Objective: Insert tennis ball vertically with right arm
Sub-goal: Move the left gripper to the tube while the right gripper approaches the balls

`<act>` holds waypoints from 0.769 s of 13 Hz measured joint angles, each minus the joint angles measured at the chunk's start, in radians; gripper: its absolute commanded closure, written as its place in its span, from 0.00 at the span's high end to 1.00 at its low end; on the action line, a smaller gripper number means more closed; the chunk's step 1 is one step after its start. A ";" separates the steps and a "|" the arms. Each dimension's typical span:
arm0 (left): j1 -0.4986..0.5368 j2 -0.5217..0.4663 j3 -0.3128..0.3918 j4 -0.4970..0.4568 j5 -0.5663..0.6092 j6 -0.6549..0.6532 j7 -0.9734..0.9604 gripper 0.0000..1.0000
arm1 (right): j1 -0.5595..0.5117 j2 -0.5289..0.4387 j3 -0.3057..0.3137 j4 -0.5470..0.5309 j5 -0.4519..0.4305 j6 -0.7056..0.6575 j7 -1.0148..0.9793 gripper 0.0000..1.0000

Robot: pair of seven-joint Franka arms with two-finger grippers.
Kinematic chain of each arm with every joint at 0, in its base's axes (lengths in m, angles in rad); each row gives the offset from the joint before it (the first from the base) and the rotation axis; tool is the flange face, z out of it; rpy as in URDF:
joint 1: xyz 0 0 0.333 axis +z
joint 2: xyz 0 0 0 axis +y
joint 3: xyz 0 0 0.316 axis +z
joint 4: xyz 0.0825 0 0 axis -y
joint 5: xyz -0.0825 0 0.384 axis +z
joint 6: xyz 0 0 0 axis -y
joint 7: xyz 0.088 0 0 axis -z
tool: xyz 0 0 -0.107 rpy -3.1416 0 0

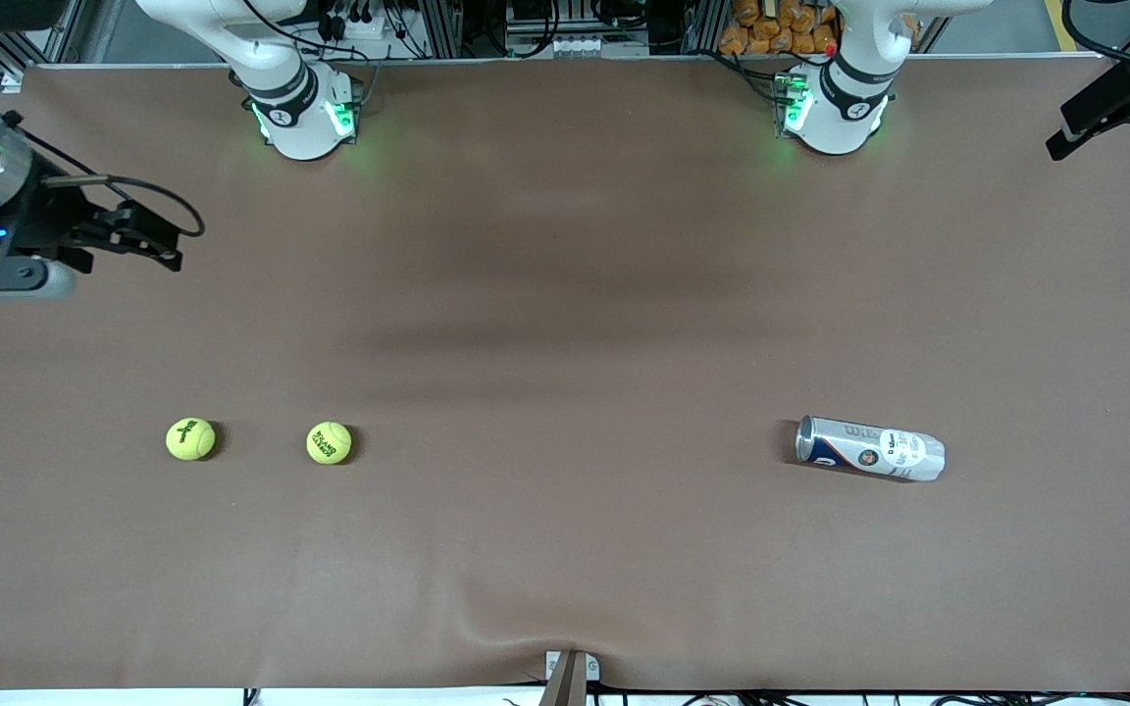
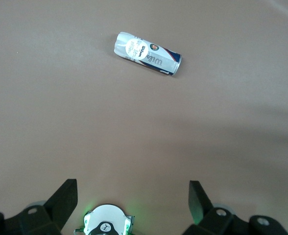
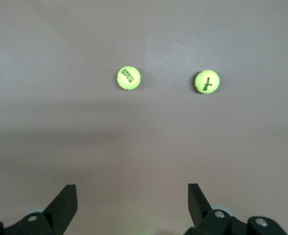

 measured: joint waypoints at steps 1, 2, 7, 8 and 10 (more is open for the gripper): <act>0.000 0.000 0.000 -0.001 0.000 0.000 0.000 1.00 | 0.028 -0.006 -0.011 0.000 -0.001 -0.010 0.001 1.00; 0.000 0.000 -0.001 -0.002 0.000 0.000 0.000 1.00 | 0.065 -0.014 -0.043 0.000 -0.001 -0.032 0.001 1.00; -0.002 0.003 -0.002 -0.013 0.003 0.000 0.019 1.00 | 0.095 -0.025 -0.120 -0.006 -0.001 -0.060 -0.118 1.00; -0.006 0.007 -0.004 -0.018 0.014 0.001 0.025 1.00 | 0.096 -0.025 -0.122 -0.008 -0.001 -0.060 -0.128 1.00; -0.019 0.023 -0.029 -0.028 0.059 0.001 0.053 1.00 | 0.096 -0.025 -0.123 -0.012 -0.001 -0.061 -0.130 1.00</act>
